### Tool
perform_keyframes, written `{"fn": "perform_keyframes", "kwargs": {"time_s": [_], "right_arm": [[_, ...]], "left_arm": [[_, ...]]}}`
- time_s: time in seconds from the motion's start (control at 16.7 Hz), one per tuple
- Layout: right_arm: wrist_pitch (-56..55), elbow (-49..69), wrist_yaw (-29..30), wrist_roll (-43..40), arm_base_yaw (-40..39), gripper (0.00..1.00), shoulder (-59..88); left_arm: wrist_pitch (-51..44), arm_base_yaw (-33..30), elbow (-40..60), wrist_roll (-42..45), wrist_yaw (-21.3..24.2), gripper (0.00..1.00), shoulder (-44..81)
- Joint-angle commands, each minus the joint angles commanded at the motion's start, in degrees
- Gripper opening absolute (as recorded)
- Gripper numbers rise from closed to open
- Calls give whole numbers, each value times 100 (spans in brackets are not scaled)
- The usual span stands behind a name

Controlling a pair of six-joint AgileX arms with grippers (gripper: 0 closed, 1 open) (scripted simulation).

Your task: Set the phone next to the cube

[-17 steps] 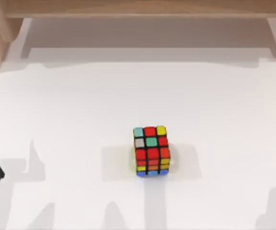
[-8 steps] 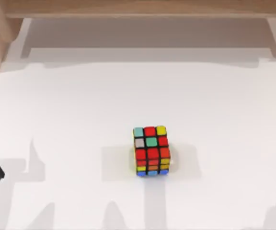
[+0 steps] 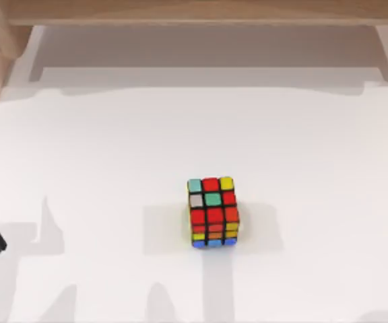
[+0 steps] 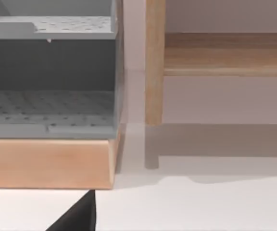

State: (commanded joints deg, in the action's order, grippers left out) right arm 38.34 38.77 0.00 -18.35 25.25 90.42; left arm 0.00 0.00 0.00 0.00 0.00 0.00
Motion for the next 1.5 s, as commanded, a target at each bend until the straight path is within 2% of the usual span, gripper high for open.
{"fn": "perform_keyframes", "kwargs": {"time_s": [0.24, 1.02, 1.5], "right_arm": [[-15, -7, 0, 0, 0, 100, 9], [-15, -7, 0, 0, 0, 2, 9], [-15, -7, 0, 0, 0, 0, 9]], "left_arm": [[0, 0, 0, 0, 0, 100, 0], [0, 0, 0, 0, 0, 100, 0], [0, 0, 0, 0, 0, 100, 0]]}}
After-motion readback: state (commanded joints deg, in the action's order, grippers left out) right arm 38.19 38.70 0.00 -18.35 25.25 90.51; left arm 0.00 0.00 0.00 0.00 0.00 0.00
